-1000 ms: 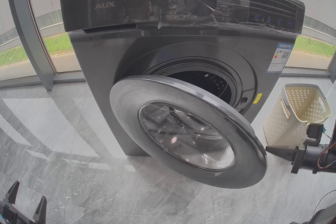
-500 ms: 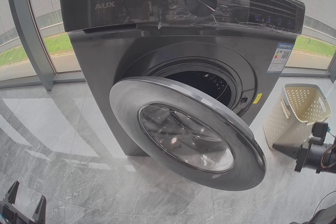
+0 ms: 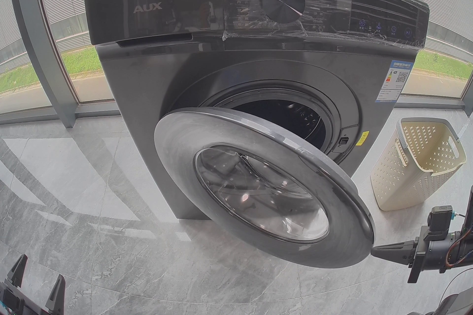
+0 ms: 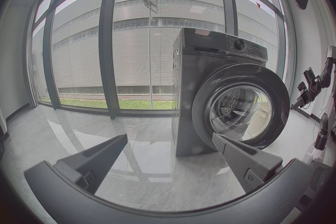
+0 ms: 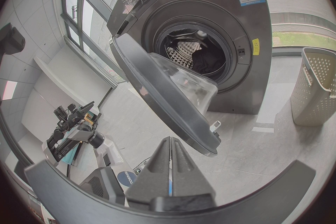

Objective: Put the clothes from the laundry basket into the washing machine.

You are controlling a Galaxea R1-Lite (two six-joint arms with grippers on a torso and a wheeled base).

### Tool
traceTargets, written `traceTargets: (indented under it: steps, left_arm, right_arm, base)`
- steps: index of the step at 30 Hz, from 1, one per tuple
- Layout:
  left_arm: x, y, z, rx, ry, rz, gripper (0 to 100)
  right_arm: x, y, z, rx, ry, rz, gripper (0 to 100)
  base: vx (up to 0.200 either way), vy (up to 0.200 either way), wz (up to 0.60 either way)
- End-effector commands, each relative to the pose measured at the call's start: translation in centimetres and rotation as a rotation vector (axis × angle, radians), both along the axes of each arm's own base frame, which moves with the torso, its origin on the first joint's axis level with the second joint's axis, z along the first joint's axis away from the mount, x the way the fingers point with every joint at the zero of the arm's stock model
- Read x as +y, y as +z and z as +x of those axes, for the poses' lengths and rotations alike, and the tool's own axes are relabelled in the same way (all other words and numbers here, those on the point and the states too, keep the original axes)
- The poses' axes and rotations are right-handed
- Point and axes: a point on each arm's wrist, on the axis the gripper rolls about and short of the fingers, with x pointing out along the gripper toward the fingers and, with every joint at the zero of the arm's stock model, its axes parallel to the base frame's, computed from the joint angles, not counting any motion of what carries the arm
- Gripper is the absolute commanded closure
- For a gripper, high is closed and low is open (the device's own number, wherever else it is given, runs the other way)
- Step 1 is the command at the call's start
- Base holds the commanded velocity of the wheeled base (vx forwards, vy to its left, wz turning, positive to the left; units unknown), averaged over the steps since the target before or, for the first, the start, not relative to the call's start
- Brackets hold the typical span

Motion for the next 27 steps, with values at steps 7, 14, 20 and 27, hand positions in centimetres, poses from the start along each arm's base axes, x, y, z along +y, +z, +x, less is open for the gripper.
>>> traceTargets:
  steps: [7,14,20,27]
  left_arm:
    - [0.0,-0.5,0.0,0.000,0.000,-0.002,0]
    - [0.0,-0.5,0.0,0.002,0.000,-0.001,0]
    - [0.0,-0.5,0.0,0.000,0.012,0.001,0]
    - [0.0,-0.5,0.0,0.002,0.018,-0.001,0]
  right_arm:
    - [0.5,0.3,3.3,-0.032,-0.080,-0.005,100]
    - [-1.3,2.1,5.6,-0.121,-0.285,-0.006,100]
    - [-1.6,3.1,6.3,-0.162,-0.343,0.002,100]
    - [-1.4,1.6,4.9,-0.123,-0.318,-0.015,100]
  base:
    - [0.000,0.000,0.00]
    - [0.000,0.000,0.00]
    - [0.000,-0.067,0.00]
    - [0.000,-0.114,0.00]
